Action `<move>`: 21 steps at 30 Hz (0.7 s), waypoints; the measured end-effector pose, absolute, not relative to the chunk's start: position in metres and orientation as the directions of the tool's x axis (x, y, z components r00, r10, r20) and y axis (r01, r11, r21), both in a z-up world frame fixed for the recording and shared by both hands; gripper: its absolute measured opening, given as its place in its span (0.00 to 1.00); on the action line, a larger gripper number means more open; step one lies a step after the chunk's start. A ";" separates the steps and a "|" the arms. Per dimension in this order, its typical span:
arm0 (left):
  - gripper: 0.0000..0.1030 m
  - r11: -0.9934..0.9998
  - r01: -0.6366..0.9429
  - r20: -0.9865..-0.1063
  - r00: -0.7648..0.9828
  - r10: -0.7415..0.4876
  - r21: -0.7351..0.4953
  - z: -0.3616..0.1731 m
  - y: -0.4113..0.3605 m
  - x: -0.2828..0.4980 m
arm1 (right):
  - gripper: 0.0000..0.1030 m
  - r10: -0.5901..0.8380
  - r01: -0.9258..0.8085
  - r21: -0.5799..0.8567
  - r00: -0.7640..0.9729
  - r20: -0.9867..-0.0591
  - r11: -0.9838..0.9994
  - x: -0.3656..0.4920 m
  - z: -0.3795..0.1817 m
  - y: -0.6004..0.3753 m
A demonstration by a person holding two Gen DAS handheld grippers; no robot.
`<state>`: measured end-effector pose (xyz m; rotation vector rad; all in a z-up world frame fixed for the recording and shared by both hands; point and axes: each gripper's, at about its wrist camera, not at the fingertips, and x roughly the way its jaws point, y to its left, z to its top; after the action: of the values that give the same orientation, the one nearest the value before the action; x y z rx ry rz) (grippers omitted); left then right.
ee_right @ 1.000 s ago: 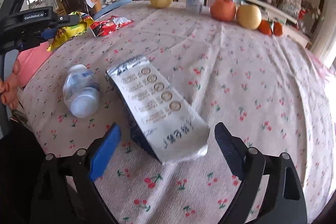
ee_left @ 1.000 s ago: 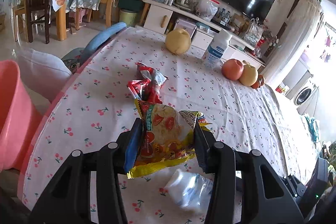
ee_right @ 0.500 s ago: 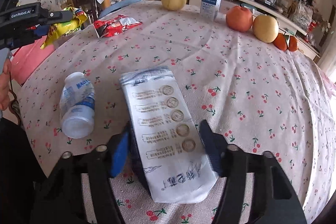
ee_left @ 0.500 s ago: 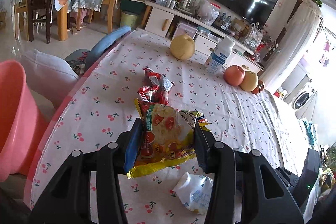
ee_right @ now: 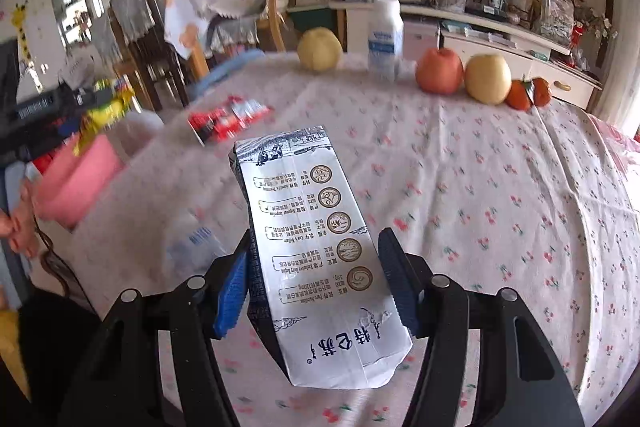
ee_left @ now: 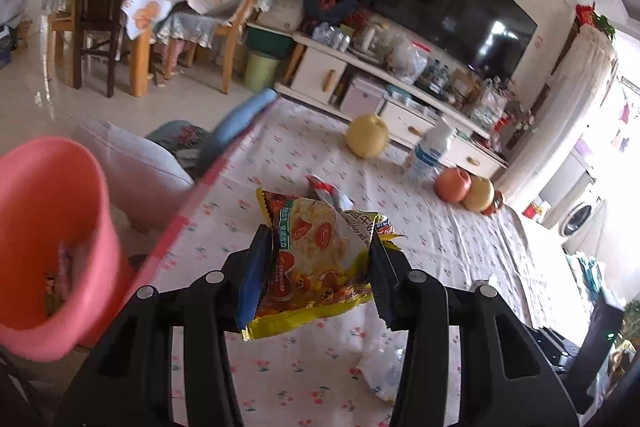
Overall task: Collect trash
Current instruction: 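Carry both items over the pink bucket and open both tools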
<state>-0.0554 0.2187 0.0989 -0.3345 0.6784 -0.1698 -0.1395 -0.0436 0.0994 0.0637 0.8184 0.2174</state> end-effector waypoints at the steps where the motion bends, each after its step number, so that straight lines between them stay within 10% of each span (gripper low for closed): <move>1: 0.46 0.932 0.035 -0.582 0.773 -0.254 -0.361 0.101 0.224 -0.056 | 0.60 0.233 -0.174 0.156 0.665 -0.709 0.972 -0.138 0.104 -0.040; 21: 0.46 0.825 -0.355 -0.576 0.816 0.044 -0.440 0.094 0.417 -0.090 | 0.60 0.742 -0.557 0.496 0.429 -0.515 0.666 -0.076 0.170 0.224</move>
<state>-0.0897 0.4173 0.0945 -0.5670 0.5824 0.2249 -0.0760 0.2241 0.1698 0.2666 0.7768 0.8231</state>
